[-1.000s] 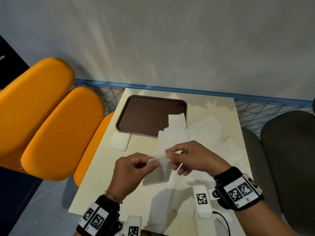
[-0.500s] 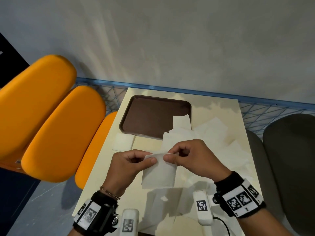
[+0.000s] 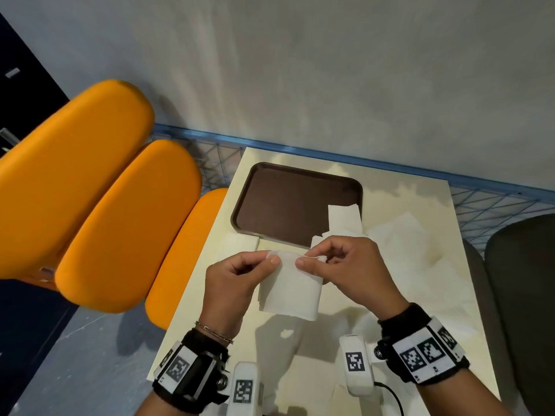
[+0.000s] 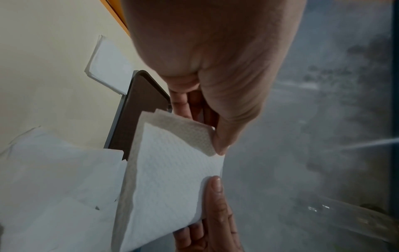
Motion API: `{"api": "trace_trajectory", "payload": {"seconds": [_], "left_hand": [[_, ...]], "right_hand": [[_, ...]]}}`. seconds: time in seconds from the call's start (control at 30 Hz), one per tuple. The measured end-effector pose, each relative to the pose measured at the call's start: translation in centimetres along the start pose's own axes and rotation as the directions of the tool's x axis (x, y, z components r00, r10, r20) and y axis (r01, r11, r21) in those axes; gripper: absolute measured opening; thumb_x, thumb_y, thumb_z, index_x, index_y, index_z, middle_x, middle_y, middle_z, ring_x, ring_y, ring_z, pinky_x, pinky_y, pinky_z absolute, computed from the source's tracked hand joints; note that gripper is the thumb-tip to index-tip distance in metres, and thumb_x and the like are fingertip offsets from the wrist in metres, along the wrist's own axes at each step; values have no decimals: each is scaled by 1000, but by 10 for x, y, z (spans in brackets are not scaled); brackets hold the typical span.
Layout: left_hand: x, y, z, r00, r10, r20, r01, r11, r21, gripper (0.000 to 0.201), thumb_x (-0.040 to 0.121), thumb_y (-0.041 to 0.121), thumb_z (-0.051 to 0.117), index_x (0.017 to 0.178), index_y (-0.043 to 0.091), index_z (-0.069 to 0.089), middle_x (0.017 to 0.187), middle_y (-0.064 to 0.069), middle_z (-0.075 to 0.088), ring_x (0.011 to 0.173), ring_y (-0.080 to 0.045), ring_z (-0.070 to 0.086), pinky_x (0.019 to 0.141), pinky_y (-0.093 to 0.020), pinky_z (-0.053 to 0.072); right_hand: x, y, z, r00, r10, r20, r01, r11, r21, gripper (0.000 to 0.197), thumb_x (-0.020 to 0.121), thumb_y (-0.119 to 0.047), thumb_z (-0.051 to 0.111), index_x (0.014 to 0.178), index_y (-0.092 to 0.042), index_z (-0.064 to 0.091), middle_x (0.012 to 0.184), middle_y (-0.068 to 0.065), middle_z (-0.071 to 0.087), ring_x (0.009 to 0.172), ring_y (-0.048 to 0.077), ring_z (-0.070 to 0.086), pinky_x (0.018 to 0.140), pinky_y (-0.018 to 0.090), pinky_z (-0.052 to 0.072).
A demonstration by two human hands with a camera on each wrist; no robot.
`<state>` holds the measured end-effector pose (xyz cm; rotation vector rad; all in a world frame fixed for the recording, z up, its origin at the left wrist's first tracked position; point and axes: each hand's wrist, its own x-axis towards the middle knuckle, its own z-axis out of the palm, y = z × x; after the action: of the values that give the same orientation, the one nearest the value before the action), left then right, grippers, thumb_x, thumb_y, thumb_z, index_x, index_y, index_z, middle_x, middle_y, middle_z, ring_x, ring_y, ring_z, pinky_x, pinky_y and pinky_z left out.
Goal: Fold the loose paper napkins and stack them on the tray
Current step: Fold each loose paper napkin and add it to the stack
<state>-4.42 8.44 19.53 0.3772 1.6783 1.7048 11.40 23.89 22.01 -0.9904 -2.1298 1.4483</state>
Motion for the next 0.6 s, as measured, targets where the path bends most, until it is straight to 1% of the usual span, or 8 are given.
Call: {"api": "trace_trajectory", "payload": {"seconds": [0.1, 0.13, 0.2, 0.27, 0.37, 0.43, 0.5, 0.6], "left_hand": [[9, 1, -6, 999, -14, -33, 13, 999, -47, 11, 77, 15, 87, 87, 16, 85, 99, 0, 81, 93, -15, 76, 80, -32, 62], [11, 1, -7, 999, -18, -51, 14, 998, -66, 12, 76, 14, 88, 87, 15, 85, 99, -2, 81, 93, -17, 76, 80, -31, 61], [15, 1, -10, 997, -18, -74, 11, 996, -93, 15, 75, 13, 88, 89, 12, 84, 99, -4, 81, 96, -21, 76, 82, -33, 61], [19, 0, -14, 997, -27, -77, 17, 992, -128, 18, 72, 17, 89, 89, 12, 84, 98, -5, 80, 97, -23, 76, 83, -36, 60], [21, 1, -18, 997, -40, -70, 28, 985, -169, 18, 70, 18, 89, 88, 17, 84, 94, -1, 79, 91, -18, 74, 77, -31, 59], [21, 1, -20, 998, -48, -52, 37, 983, -182, 21, 75, 14, 87, 95, 18, 82, 90, -2, 78, 89, -17, 73, 76, -32, 59], [21, 2, -20, 998, -63, -29, 56, 977, -208, 35, 79, 11, 85, 111, 18, 75, 88, -5, 75, 90, -19, 74, 80, -34, 60], [23, 2, -23, 997, -74, 5, 73, 972, -223, 49, 76, 18, 85, 123, 21, 72, 91, -10, 71, 94, -20, 73, 86, -35, 60]], "right_hand": [[6, -3, 7, 1000, -7, -25, 8, 1000, 28, 14, 76, -36, 95, 81, -29, 84, 75, -2, 75, 56, 11, 59, 65, 44, 64], [7, -5, 10, 999, -8, -33, 9, 999, 40, 13, 77, -36, 95, 82, -30, 84, 74, -1, 75, 56, 11, 59, 66, 46, 65], [9, -8, 15, 999, -17, -45, 19, 998, 53, 10, 80, -35, 93, 84, -31, 85, 72, 0, 74, 57, 15, 62, 67, 50, 64], [10, -11, 20, 998, -24, -63, 28, 997, 67, 8, 82, -33, 91, 87, -31, 85, 70, 1, 74, 60, 22, 67, 69, 51, 64], [12, -14, 26, 996, -13, -91, 23, 994, 108, 9, 83, -29, 91, 90, -29, 86, 71, -2, 75, 61, 18, 71, 71, 48, 65], [13, -14, 29, 996, -4, -91, 15, 993, 121, 14, 83, -28, 91, 96, -28, 86, 74, -4, 76, 64, 18, 73, 72, 44, 66], [14, -14, 30, 997, 4, -82, 7, 990, 139, 18, 83, -25, 90, 100, -25, 85, 74, -9, 77, 65, 14, 73, 72, 40, 66], [16, -10, 32, 998, 26, -64, -16, 988, 152, 20, 85, -23, 89, 104, -24, 85, 77, -11, 77, 70, 14, 75, 73, 40, 67]]}}
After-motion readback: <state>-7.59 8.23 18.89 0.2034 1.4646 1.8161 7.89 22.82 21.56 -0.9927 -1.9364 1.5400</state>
